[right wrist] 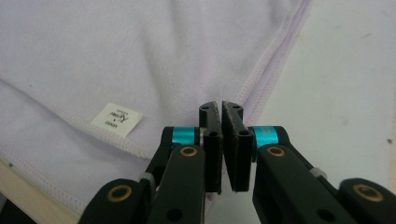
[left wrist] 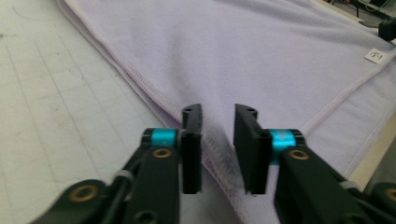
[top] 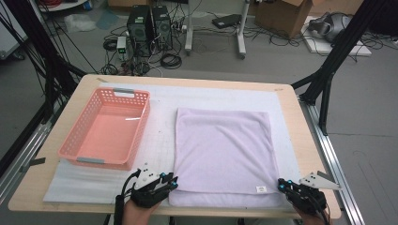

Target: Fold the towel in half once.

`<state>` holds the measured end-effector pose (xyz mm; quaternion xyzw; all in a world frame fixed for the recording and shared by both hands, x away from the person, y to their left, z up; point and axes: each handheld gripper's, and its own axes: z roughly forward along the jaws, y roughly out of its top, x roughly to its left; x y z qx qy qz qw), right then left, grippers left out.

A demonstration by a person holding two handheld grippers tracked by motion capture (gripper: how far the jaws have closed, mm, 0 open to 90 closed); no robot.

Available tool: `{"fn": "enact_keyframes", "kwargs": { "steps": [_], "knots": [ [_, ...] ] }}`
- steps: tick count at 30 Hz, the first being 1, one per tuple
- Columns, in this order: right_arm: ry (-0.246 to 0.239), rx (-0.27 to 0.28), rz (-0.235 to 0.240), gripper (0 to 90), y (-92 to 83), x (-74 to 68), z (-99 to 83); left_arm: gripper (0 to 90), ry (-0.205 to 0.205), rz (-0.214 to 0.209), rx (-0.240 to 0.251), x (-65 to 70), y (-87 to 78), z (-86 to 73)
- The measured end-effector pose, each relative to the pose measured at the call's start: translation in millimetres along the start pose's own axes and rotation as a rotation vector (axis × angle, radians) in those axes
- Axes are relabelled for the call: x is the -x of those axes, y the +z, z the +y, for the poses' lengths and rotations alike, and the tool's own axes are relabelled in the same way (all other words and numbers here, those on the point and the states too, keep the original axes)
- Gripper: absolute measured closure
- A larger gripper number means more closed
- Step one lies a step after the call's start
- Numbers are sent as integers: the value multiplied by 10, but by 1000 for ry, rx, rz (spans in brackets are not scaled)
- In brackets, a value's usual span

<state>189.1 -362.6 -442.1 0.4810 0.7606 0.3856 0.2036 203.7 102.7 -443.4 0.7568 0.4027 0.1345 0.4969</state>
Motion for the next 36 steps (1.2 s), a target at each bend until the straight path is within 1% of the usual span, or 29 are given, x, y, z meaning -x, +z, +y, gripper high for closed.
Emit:
{"fn": "enact_keyframes", "kwargs": {
  "steps": [3, 5, 6, 7, 8, 9, 10, 11, 12, 13, 14, 15, 16, 17, 18, 23, 26, 28, 31, 33, 36],
  "knots": [
    [-13, -7, 5, 865, 16, -22, 3, 696, 13, 3, -28, 25, 35, -16],
    [-18, -5, 1, 858, 20, -29, 9, 698, 26, 23, -58, 44, 72, -30],
    [-18, -7, 5, 834, 27, -32, 10, 698, 38, 29, -66, 56, 93, -37],
    [-21, -10, -1, 734, 37, -34, 8, 706, 52, 41, -79, 69, 110, -42],
    [-14, -18, -7, 640, 54, -39, 6, 726, 67, 55, -87, 87, 125, -48],
    [-13, -33, -16, 605, 80, -41, 4, 764, 87, 65, -97, 104, 138, -54],
    [-20, -39, -23, 599, 102, -50, -1, 785, 102, 75, -97, 118, 146, -58],
    [-30, -36, -27, 596, 109, -59, -2, 799, 107, 80, -93, 128, 144, -57],
    [-39, -39, -32, 606, 108, -62, 5, 811, 110, 79, -83, 135, 137, -51],
    [-53, -44, -33, 675, 106, -66, 7, 820, 114, 82, -74, 139, 121, -42],
    [-60, -47, -20, 772, 102, -68, 10, 825, 114, 80, -62, 140, 103, -32],
    [-60, -50, -12, 841, 93, -76, 14, 829, 110, 76, -48, 138, 82, -21],
    [-70, -43, -20, 856, 90, -87, 14, 830, 103, 69, -36, 135, 58, -11],
    [-79, -44, -18, 860, 85, -90, 18, 831, 100, 63, -25, 132, 36, -2],
    [-78, -40, -19, 861, 75, -94, 23, 831, 92, 54, -14, 131, 18, 4],
    [-45, 9, -21, 864, -50, -66, 49, 828, 60, 22, 24, 111, -64, 17],
    [-26, 20, -11, 865, -109, -51, 50, 819, 63, 23, 33, 108, -87, 19],
    [-27, 24, -9, 865, -117, -51, 47, 817, 62, 23, 28, 100, -84, 16],
    [-32, 17, -5, 865, -105, -60, 46, 819, 72, 27, 22, 103, -76, 13],
    [-39, 19, -6, 865, -101, -68, 50, 825, 77, 23, 32, 120, -84, 20],
    [-35, 27, -2, 865, -121, -76, 60, 832, 79, 16, 40, 135, -102, 36]
  ]
}}
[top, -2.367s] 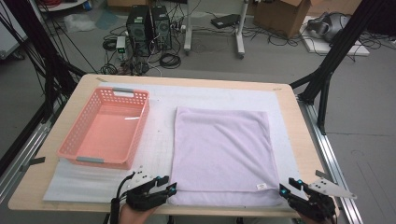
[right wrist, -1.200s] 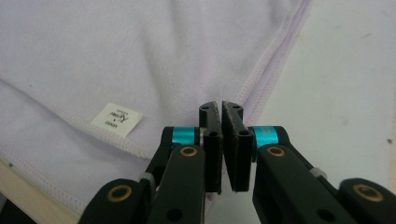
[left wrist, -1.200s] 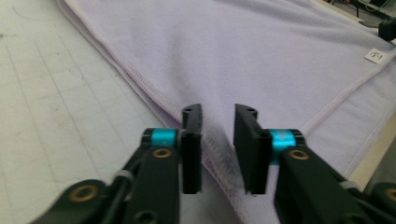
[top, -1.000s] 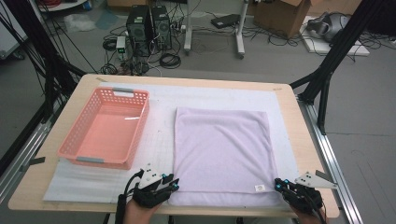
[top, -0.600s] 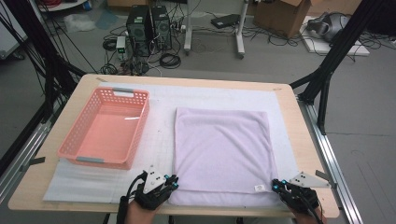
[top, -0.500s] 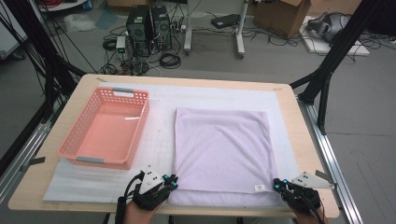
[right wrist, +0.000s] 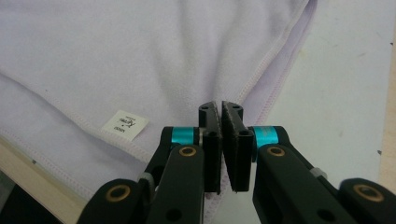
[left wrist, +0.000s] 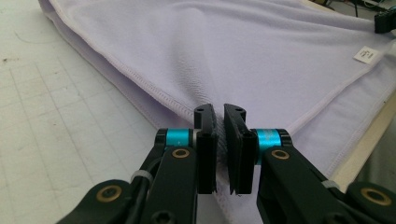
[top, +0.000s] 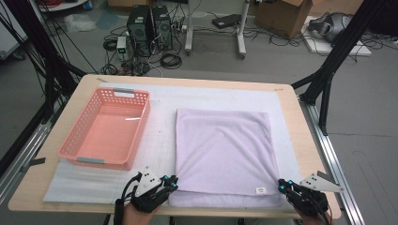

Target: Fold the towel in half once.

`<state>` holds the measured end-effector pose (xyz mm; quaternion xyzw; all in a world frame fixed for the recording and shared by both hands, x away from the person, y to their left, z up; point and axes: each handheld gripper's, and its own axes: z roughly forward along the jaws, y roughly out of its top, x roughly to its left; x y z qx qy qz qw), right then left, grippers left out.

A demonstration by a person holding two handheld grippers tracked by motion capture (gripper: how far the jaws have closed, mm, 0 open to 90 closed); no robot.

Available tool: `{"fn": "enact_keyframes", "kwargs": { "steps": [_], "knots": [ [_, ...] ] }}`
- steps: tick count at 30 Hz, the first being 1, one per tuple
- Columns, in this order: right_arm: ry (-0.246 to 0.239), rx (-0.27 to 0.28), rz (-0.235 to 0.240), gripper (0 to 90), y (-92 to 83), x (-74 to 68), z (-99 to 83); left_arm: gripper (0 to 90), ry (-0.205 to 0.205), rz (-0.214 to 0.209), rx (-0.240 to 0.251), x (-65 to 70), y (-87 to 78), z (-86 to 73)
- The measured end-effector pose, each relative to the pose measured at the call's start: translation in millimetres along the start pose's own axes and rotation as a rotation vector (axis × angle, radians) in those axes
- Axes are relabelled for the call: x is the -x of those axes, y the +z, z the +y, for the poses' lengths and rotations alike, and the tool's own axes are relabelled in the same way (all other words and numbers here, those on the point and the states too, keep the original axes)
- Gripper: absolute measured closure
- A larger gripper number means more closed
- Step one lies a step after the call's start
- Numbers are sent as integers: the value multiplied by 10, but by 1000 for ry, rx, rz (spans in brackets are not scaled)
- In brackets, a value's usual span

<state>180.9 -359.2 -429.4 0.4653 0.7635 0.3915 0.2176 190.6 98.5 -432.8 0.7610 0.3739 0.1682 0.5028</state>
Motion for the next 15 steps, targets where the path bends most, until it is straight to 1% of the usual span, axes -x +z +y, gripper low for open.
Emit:
{"fn": "enact_keyframes", "kwargs": {
  "steps": [2, 5, 7, 8, 12, 14, 15],
  "knots": [
    [-3, 1, 4, 866, -13, -1, 4, 837, -15, -3, 1, -4, -14, -6],
    [-5, 2, 10, 872, -32, -1, -9, 847, -41, -22, -1, -18, -51, -19],
    [-2, -4, 14, 873, -70, -9, -25, 851, -67, -38, -2, -17, -103, -44],
    [1, -6, 17, 874, -98, -12, -37, 851, -73, -42, -1, -10, -133, -59],
    [6, 4, 26, 874, -229, -8, -83, 852, -76, -59, 0, 32, -250, -95],
    [12, -2, 35, 874, -259, -8, -103, 852, -77, -68, -18, 61, -278, -144],
    [8, -7, 33, 874, -263, -14, -118, 852, -69, -69, -35, 79, -279, -179]
  ]
}}
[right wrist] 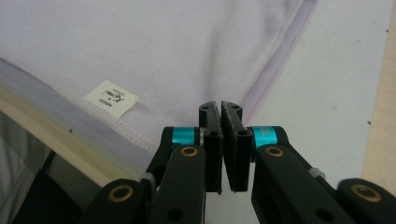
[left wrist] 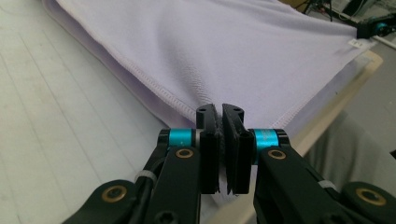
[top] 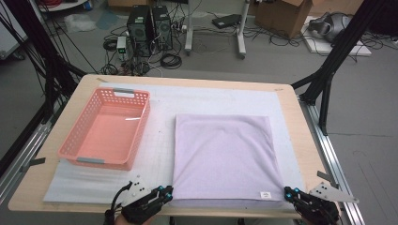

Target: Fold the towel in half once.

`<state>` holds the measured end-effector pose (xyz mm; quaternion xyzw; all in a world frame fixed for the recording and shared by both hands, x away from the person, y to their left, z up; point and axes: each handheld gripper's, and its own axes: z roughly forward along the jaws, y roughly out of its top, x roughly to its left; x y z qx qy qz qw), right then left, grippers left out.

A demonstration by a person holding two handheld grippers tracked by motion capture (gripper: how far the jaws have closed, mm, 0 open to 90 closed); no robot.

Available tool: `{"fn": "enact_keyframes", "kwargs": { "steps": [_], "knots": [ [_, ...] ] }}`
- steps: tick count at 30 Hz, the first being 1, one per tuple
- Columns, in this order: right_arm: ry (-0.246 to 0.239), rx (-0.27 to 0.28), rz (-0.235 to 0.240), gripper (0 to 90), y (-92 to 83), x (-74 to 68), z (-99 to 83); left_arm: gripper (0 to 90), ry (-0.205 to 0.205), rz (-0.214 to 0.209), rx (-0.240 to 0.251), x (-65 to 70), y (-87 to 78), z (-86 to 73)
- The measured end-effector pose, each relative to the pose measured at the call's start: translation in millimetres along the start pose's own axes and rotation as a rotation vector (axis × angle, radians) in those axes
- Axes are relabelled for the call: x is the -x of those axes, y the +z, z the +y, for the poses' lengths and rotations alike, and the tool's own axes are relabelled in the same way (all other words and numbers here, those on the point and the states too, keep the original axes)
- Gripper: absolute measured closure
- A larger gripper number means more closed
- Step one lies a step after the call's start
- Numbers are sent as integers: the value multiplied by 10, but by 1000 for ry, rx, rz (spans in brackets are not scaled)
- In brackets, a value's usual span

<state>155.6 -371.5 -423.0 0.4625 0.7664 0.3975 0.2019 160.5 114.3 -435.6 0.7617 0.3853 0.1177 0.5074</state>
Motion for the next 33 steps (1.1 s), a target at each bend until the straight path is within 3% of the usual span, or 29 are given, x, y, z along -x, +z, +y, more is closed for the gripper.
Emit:
{"fn": "enact_keyframes", "kwargs": {
  "steps": [3, 4, 5, 6, 10, 15, 17, 20, 23, 28, 33],
  "knots": [
    [-13, -40, 3, 855, 34, -32, -45, 836, 24, 14, -48, 13, 37, -79],
    [-12, -44, -3, 803, 53, -36, -53, 776, 24, 30, -47, 4, 58, -82],
    [-4, -44, -9, 742, 69, -36, -54, 665, 13, 42, -41, -8, 74, -72],
    [3, -39, -10, 727, 74, -26, -48, 616, 7, 39, -29, -23, 80, -53],
    [42, 19, -27, 632, 77, 50, -8, 525, 13, 56, 58, -112, 97, 63],
    [93, 41, -21, 618, 209, 196, 49, 505, -41, 40, 113, -310, 164, 205],
    [90, 33, -21, 618, 246, 219, 66, 497, -52, 40, 133, -345, 173, 242],
    [82, 28, -24, 615, 287, 251, 97, 496, -36, 50, 123, -389, 237, 292],
    [86, 27, -22, 613, 334, 305, 131, 495, -46, 69, 117, -483, 346, 366],
    [89, -1, -20, 608, 465, 437, 177, 486, -63, 85, 90, -664, 573, 555],
    [86, -9, -16, 606, 605, 559, 292, 480, -46, 120, 66, -844, 851, 767]
  ]
}}
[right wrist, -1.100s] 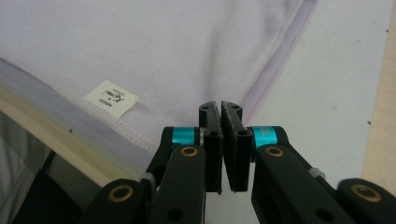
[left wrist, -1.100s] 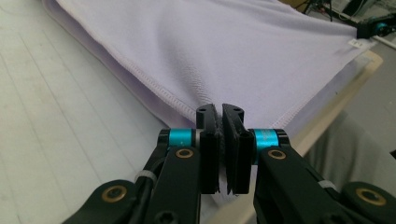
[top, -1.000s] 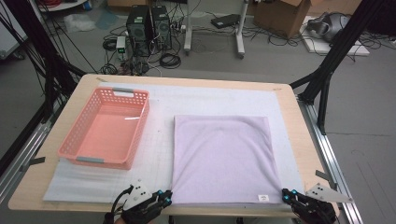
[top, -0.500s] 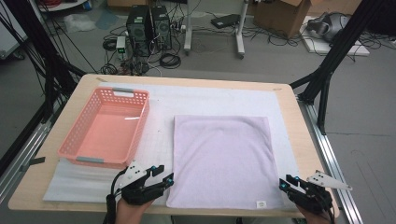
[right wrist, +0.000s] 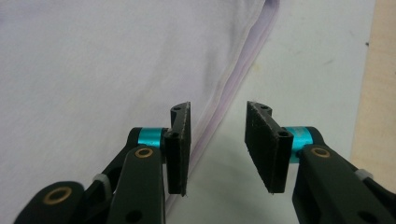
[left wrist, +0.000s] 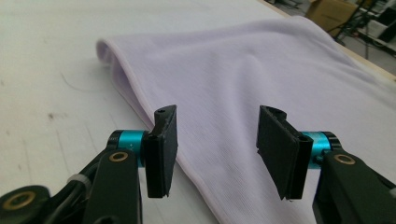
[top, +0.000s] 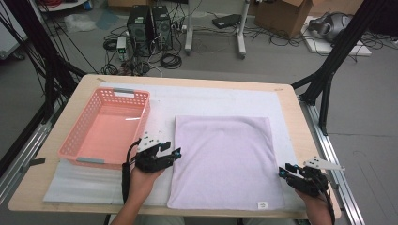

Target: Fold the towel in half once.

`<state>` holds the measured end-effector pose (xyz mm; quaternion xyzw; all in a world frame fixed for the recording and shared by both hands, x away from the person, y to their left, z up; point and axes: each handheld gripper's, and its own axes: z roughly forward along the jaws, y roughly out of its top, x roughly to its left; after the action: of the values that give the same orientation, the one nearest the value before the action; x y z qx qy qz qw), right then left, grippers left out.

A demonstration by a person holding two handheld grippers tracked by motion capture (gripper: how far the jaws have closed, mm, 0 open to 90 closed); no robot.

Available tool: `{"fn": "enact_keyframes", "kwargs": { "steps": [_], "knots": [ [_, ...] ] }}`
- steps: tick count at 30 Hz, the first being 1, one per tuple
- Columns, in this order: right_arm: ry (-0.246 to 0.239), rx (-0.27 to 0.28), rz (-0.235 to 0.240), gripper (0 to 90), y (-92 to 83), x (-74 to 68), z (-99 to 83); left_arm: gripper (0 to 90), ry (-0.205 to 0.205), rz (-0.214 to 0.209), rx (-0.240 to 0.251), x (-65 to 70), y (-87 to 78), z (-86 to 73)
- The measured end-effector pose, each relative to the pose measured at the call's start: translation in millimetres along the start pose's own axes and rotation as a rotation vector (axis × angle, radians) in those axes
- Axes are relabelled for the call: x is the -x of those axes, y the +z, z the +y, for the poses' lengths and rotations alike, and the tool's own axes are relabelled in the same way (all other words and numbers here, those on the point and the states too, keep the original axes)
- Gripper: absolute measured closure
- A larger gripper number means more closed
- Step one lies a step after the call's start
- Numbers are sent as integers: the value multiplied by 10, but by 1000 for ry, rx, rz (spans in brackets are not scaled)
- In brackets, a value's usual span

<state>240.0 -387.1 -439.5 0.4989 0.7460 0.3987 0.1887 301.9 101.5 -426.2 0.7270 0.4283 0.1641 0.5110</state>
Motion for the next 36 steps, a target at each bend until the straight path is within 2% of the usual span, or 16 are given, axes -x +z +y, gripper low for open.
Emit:
{"fn": "enact_keyframes", "kwargs": {
  "steps": [4, 9, 10, 12, 14, 16, 17, 19, 20, 21, 23, 24, 26, 30, 33, 36],
  "knots": [
    [-8, 8, 12, 632, 125, 64, 145, 474, 18, 21, -24, -90, 196, 105],
    [-4, 2, -21, 579, 380, 145, 361, 467, 12, 81, -31, -218, 400, 131],
    [5, -14, -30, 562, 444, 160, 397, 463, 8, 94, -70, -259, 447, 128],
    [28, -60, -18, 550, 578, 176, 449, 444, -8, 118, -89, -317, 533, 105],
    [-17, -93, -57, 630, 663, 132, 464, 425, -24, 134, -135, -359, 617, 98],
    [-43, -96, -36, 826, 671, 102, 481, 435, -38, 148, -168, -369, 676, 119],
    [-50, -103, -31, 845, 674, 81, 487, 447, -23, 155, -168, -362, 705, 129],
    [-48, -115, -30, 862, 672, 87, 503, 586, 17, 198, -193, -340, 725, 155],
    [-24, -114, -20, 864, 663, 109, 500, 694, -15, 135, -199, -364, 737, 179],
    [-8, -117, -23, 866, 633, 140, 490, 858, -23, 147, -207, -356, 752, 199],
    [4, -116, -28, 868, 575, 174, 455, 869, 9, 180, -196, -328, 774, 237],
    [9, -121, -29, 869, 536, 181, 433, 871, -10, 180, -183, -333, 770, 242],
    [8, -127, -29, 869, 465, 179, 391, 871, -38, 163, -179, -334, 764, 240],
    [-11, -115, -12, 830, 368, 181, 325, 839, 14, 122, -220, -304, 744, 233],
    [-27, -69, -11, 581, 377, 223, 362, 577, 25, 140, -124, -339, 719, 268],
    [-17, -3, -12, 511, 385, 302, 462, 519, -12, 135, -63, -427, 742, 271]
  ]
}}
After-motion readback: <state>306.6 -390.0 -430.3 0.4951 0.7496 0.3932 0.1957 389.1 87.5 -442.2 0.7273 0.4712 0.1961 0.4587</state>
